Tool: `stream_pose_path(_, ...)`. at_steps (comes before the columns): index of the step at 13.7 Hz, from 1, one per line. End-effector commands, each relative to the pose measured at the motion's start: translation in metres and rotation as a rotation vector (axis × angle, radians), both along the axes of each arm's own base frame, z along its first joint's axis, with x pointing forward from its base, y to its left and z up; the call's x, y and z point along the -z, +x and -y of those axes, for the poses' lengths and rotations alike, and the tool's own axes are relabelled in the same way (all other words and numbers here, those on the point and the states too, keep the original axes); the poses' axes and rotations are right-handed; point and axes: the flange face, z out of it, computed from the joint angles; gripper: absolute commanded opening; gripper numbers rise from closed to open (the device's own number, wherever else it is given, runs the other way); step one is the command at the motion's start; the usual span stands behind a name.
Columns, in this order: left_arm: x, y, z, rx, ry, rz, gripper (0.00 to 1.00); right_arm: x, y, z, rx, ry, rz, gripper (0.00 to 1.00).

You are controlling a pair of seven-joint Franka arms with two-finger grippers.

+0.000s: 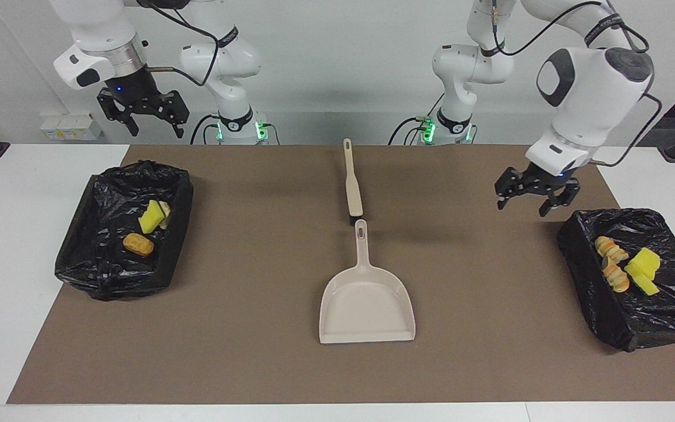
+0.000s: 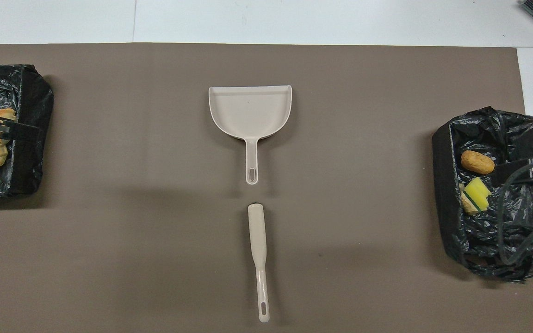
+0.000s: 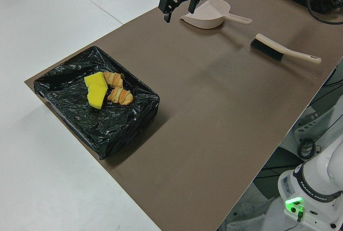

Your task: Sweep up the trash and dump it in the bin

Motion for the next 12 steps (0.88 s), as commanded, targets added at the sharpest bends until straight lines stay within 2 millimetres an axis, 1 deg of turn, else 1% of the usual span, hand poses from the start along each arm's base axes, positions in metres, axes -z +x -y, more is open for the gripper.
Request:
stream_pose_path(1,-0.030,0.005,-0.011,-0.004,0.011,-0.042,1.00,-0.002,-0.004,0.002,0.016,0.009,0.017,1.00)
stream_pose_path(2,-0.035,0.003,-0.019,-0.023,-0.018,-0.063,1.00,-0.002,-0.004,0.002,0.016,0.009,0.018,1.00)
stream_pose_path(4,-0.052,-0.002,-0.018,-0.027,-0.051,-0.061,1.00,-0.002,-0.004,0.001,0.014,0.009,0.018,1.00)
stream_pose_path(5,-0.054,-0.007,-0.019,-0.026,-0.051,-0.077,1.00,-0.002,-0.004,0.001,0.014,0.009,0.018,1.00)
stream_pose_path(7,-0.068,-0.024,-0.009,-0.006,-0.059,-0.079,1.00,-0.002,-0.004,0.002,0.016,0.009,0.017,1.00)
stream_pose_path(8,-0.060,-0.028,-0.008,-0.005,-0.062,-0.099,1.00,-0.002,-0.004,0.002,0.016,0.009,0.017,1.00)
stream_pose_path(12,-0.051,-0.046,-0.004,0.004,-0.066,-0.113,1.00,-0.002,-0.004,0.001,0.014,0.009,0.017,1.00)
